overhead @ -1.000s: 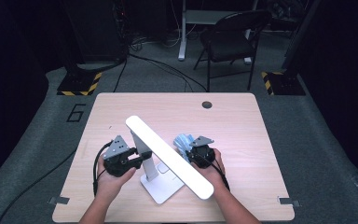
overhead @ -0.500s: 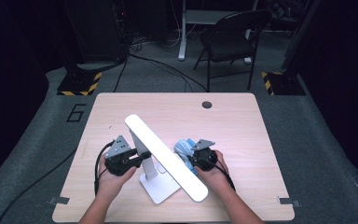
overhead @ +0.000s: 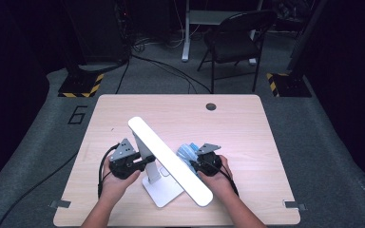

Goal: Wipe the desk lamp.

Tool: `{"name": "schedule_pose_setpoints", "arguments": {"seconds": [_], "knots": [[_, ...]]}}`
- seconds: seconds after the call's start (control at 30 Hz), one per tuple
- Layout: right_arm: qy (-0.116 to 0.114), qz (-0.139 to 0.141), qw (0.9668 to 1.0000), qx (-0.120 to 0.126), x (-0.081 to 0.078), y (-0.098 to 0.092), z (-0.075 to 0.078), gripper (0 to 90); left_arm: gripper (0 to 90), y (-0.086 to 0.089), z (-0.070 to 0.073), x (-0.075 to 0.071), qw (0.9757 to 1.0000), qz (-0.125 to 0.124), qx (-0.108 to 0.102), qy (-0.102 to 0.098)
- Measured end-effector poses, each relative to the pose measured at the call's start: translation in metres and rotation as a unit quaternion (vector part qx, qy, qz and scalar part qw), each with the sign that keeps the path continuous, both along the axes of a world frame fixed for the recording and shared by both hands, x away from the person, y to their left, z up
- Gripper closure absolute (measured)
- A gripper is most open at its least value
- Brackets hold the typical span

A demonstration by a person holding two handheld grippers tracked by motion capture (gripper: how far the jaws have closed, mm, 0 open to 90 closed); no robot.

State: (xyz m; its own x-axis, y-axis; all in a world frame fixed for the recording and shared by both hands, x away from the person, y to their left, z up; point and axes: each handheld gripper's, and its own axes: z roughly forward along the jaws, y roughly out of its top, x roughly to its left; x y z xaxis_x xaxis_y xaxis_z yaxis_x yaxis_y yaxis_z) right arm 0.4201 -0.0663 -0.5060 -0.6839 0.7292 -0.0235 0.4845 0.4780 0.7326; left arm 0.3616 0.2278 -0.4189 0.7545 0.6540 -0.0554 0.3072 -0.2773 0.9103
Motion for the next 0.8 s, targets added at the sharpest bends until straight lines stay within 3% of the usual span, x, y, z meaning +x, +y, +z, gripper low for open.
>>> {"name": "schedule_pose_setpoints", "arguments": {"seconds": [0.13,0.43,0.53,0.63,0.8], "knots": [[0.007,-0.010,0.9998,0.014,0.006,0.003,-0.002,65.3,75.9,0.001,0.000,0.000,1.0000,-0.007,0.004,-0.001],[0.010,-0.019,0.9997,0.014,0.016,0.019,-0.002,66.9,75.9,0.002,-0.001,0.000,0.9998,-0.018,-0.005,0.003],[0.009,-0.029,0.9994,0.018,0.018,0.025,-0.002,67.7,76.0,0.002,-0.001,0.000,0.9999,-0.014,-0.006,0.003],[0.010,-0.016,0.9997,0.016,0.018,0.025,-0.002,68.9,76.1,0.000,-0.001,-0.002,1.0000,0.005,-0.001,-0.005],[0.013,-0.006,0.9997,0.020,0.014,0.019,-0.002,69.3,75.8,0.000,-0.001,-0.003,0.9999,0.012,0.006,-0.006]]}}
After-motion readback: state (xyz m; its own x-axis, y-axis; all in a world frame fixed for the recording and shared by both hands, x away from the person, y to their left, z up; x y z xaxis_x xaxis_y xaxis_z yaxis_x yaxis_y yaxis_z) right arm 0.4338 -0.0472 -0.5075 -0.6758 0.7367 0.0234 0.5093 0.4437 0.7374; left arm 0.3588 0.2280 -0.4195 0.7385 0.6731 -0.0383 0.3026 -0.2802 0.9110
